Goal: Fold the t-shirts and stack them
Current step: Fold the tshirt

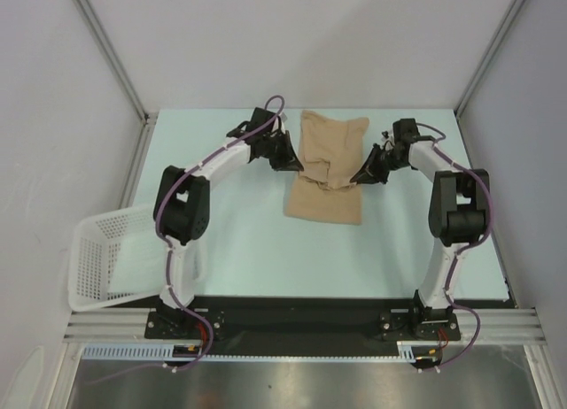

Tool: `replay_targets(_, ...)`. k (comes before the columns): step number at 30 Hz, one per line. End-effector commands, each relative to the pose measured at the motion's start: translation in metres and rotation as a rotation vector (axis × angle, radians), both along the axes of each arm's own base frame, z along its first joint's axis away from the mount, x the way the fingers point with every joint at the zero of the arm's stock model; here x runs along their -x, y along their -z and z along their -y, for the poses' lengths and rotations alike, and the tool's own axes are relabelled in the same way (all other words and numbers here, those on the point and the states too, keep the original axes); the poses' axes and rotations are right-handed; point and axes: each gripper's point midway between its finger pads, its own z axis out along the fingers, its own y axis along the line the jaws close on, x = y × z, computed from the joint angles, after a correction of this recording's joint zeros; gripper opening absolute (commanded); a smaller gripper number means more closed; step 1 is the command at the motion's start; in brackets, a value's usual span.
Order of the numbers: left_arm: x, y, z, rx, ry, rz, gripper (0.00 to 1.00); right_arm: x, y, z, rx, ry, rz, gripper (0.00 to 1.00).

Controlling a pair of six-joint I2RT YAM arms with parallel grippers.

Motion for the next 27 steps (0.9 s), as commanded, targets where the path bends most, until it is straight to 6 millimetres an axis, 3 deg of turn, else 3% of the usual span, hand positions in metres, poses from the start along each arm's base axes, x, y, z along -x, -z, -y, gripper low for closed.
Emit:
replay_targets(1, -0.019, -0.015, 0.009, 0.062, 0.015, 0.004, 0.00, -0.019, -0.007, 0.004, -0.014, -0.018, 0.005, 0.00)
replay_targets(2, -0.021, -0.006, 0.009, 0.068, 0.018, -0.015, 0.00, -0.024, -0.007, 0.003, -0.027, -0.011, 0.001, 0.00)
replay_targets(5, -0.032, -0.007, 0.010, 0.088, 0.014, -0.007, 0.00, -0.039, -0.009, 0.005, -0.039, -0.003, 0.006, 0.00)
replay_targets(12, -0.044, 0.006, 0.013, 0.112, 0.017, -0.015, 0.00, -0.043, 0.004, 0.017, -0.025, 0.008, -0.022, 0.00)
replay_targets(17, -0.048, 0.014, 0.006, 0.097, -0.001, -0.027, 0.00, -0.048, 0.015, 0.015, -0.037, -0.007, -0.025, 0.00)
replay_targets(18, -0.050, 0.016, 0.004, 0.096, -0.006, -0.031, 0.00, -0.053, 0.019, 0.027, -0.036, 0.016, -0.029, 0.01)
replay_targets(20, -0.051, 0.026, 0.003, 0.085, -0.003, -0.048, 0.03, -0.053, 0.027, 0.030, -0.023, 0.014, -0.053, 0.01)
replay_targets(21, -0.053, 0.022, 0.003, 0.073, 0.013, -0.044, 0.09, -0.056, 0.025, 0.031, -0.019, 0.017, -0.046, 0.02)
replay_targets(23, -0.057, 0.038, -0.002, 0.021, 0.013, -0.067, 0.20, -0.061, 0.027, 0.036, -0.007, 0.038, -0.047, 0.09)
replay_targets(26, -0.063, 0.042, -0.012, -0.040, 0.009, -0.070, 0.44, -0.076, 0.027, 0.043, 0.007, 0.065, -0.030, 0.11)
replay_targets(27, -0.066, 0.036, -0.013, -0.055, 0.013, -0.051, 0.51, -0.080, 0.036, 0.046, 0.017, 0.062, -0.046, 0.13)
